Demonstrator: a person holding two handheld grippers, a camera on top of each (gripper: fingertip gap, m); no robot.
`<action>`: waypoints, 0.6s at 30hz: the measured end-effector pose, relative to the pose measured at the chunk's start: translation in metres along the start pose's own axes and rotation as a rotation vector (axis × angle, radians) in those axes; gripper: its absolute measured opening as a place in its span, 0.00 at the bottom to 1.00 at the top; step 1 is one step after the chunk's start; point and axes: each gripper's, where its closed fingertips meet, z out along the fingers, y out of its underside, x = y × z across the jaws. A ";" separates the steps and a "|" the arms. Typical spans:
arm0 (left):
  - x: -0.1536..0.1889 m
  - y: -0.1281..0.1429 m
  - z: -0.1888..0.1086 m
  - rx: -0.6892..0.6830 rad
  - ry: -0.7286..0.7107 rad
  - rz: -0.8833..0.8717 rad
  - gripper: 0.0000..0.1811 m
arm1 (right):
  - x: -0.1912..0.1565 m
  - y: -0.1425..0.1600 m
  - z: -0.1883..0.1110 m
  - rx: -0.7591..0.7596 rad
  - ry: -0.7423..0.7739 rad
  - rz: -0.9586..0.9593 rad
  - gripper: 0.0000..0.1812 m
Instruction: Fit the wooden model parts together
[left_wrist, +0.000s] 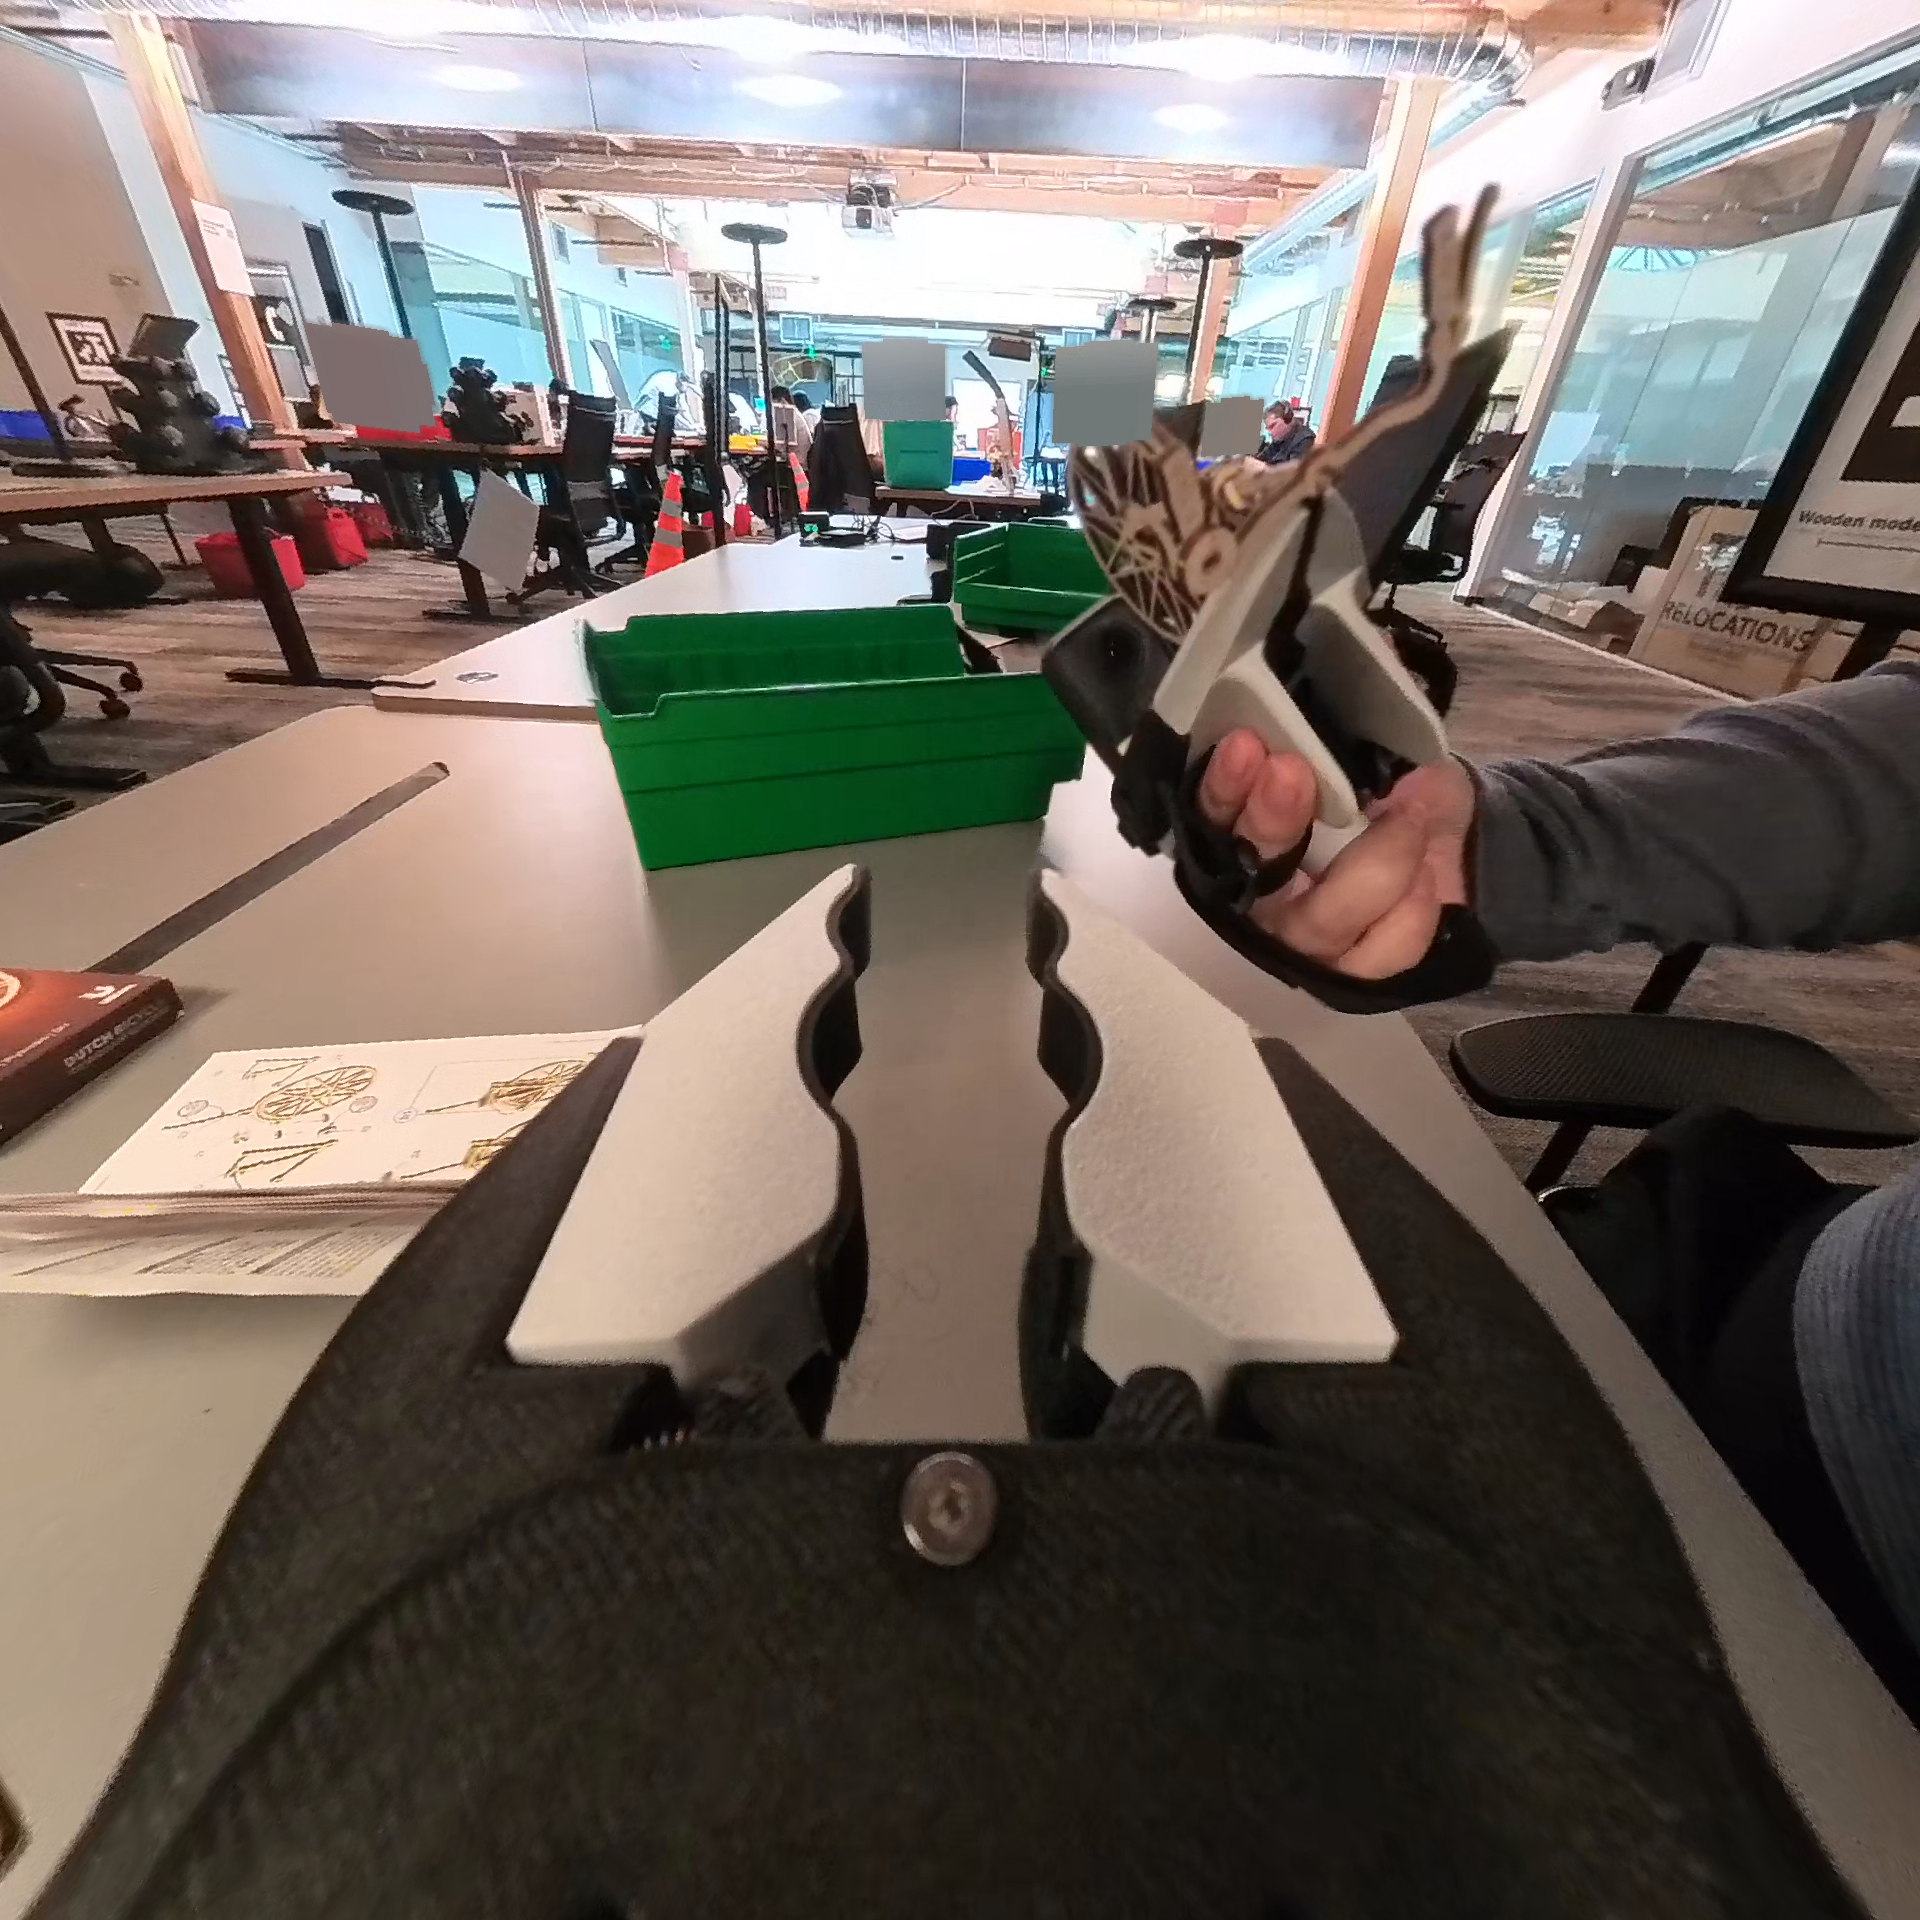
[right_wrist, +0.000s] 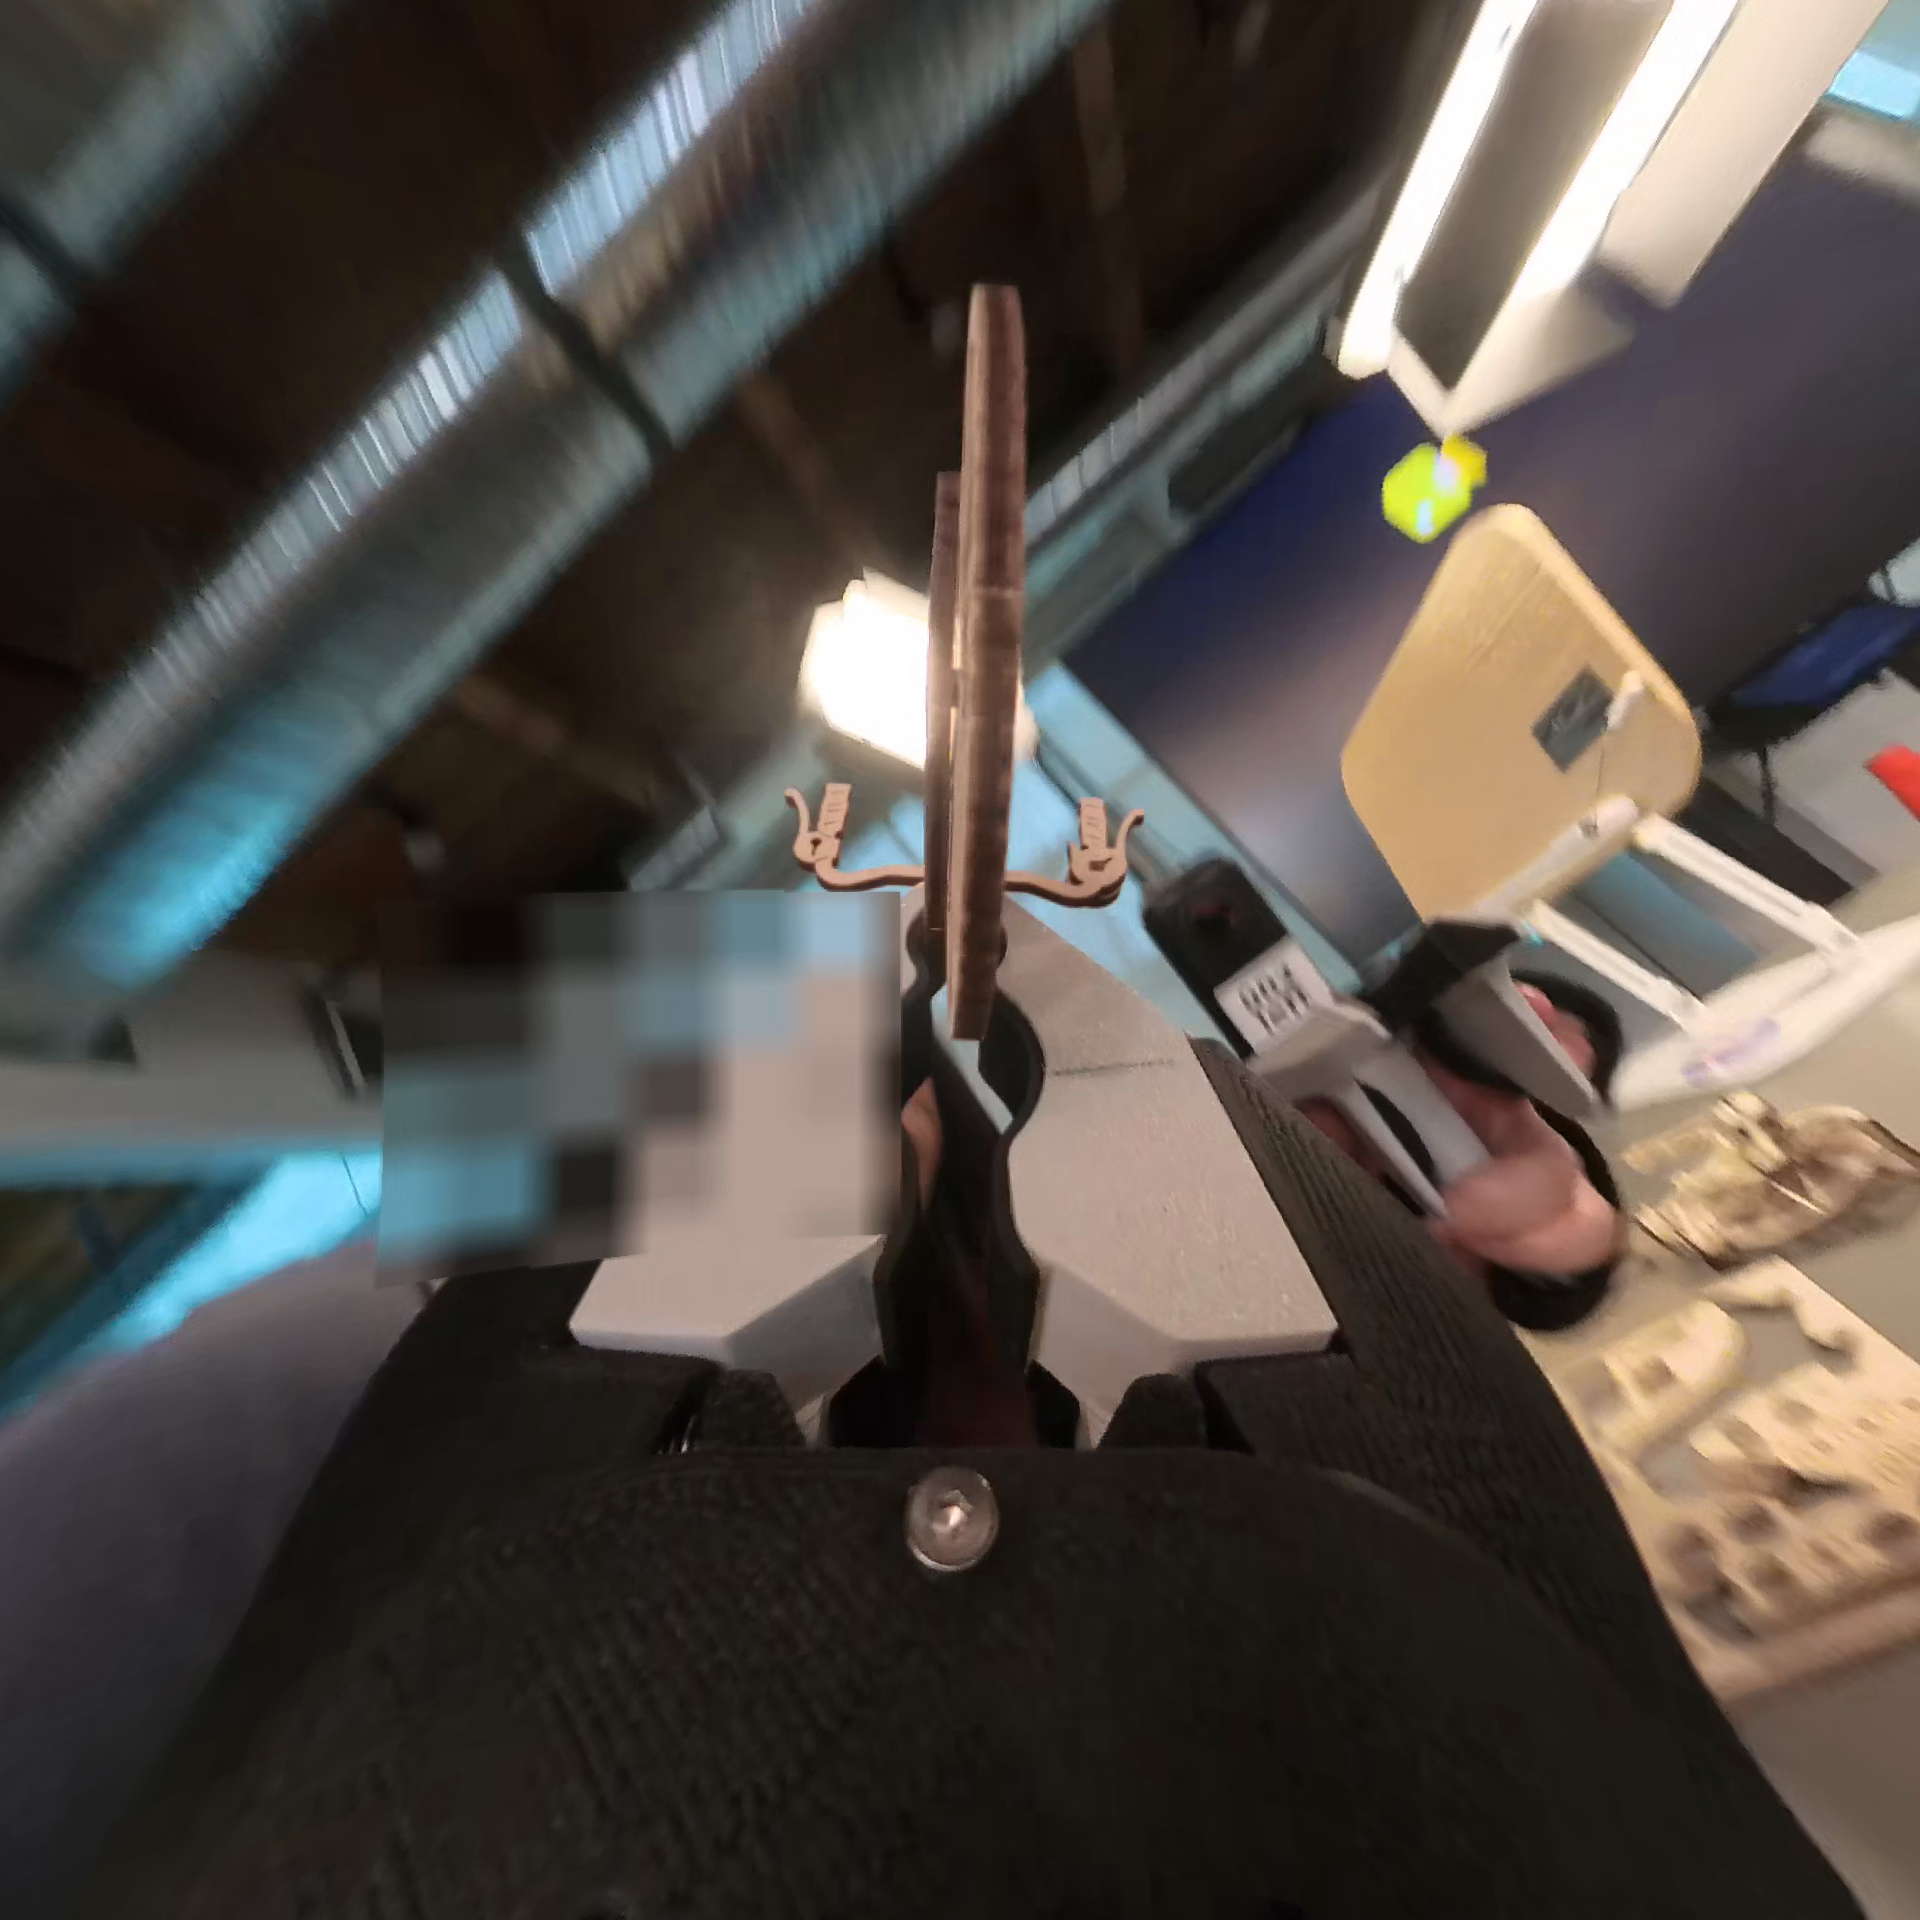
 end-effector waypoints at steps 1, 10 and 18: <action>-0.001 0.000 0.000 0.001 -0.003 -0.003 0.16 | -0.001 -0.004 -0.001 0.039 -0.008 0.019 0.00; -0.007 0.003 -0.002 0.003 -0.016 -0.022 0.15 | -0.022 -0.012 0.018 0.202 -0.103 0.096 0.00; -0.007 0.007 -0.002 -0.005 -0.015 -0.029 0.15 | -0.030 -0.006 0.026 0.158 -0.129 0.093 0.00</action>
